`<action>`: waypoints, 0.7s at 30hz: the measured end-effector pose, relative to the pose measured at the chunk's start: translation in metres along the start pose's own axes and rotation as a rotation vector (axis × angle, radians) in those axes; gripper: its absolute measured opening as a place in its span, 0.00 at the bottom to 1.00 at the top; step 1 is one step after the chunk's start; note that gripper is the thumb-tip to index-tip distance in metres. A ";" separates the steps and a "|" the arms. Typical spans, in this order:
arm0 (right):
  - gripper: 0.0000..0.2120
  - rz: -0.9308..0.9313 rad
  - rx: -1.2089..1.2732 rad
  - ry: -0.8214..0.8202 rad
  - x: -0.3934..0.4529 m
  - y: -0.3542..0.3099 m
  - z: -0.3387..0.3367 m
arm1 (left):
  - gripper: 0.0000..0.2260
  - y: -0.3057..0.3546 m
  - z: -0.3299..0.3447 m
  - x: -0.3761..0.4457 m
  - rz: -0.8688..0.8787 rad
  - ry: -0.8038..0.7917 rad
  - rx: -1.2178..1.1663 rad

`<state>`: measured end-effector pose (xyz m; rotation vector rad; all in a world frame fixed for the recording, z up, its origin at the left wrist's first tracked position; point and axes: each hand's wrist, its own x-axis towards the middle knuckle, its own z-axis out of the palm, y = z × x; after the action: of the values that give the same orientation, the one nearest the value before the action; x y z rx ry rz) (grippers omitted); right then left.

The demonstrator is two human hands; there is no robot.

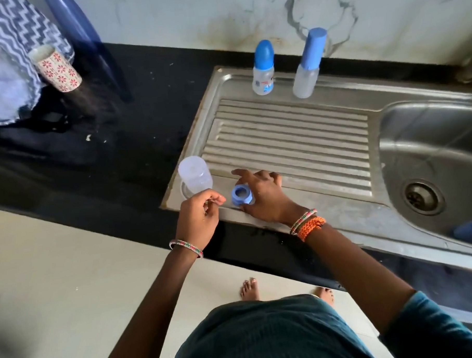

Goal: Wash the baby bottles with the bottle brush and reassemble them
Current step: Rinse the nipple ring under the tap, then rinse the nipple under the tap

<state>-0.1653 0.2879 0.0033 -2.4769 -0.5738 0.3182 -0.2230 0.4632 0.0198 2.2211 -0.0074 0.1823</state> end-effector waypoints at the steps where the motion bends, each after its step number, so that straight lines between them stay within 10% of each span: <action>1: 0.36 -0.007 0.008 -0.014 0.000 0.001 -0.002 | 0.13 0.001 0.002 0.001 0.002 -0.003 -0.003; 12: 0.23 0.089 0.306 0.243 -0.063 0.091 -0.113 | 0.14 0.081 0.088 0.044 0.068 -0.141 -0.185; 21: 0.13 0.692 0.165 0.379 -0.133 0.309 -0.182 | 0.12 0.199 0.287 0.123 0.177 -0.399 -0.243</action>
<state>-0.1185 -0.0908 -0.0159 -2.4073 0.4604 0.1358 -0.0787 0.1224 0.0204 1.9785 -0.4237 -0.1609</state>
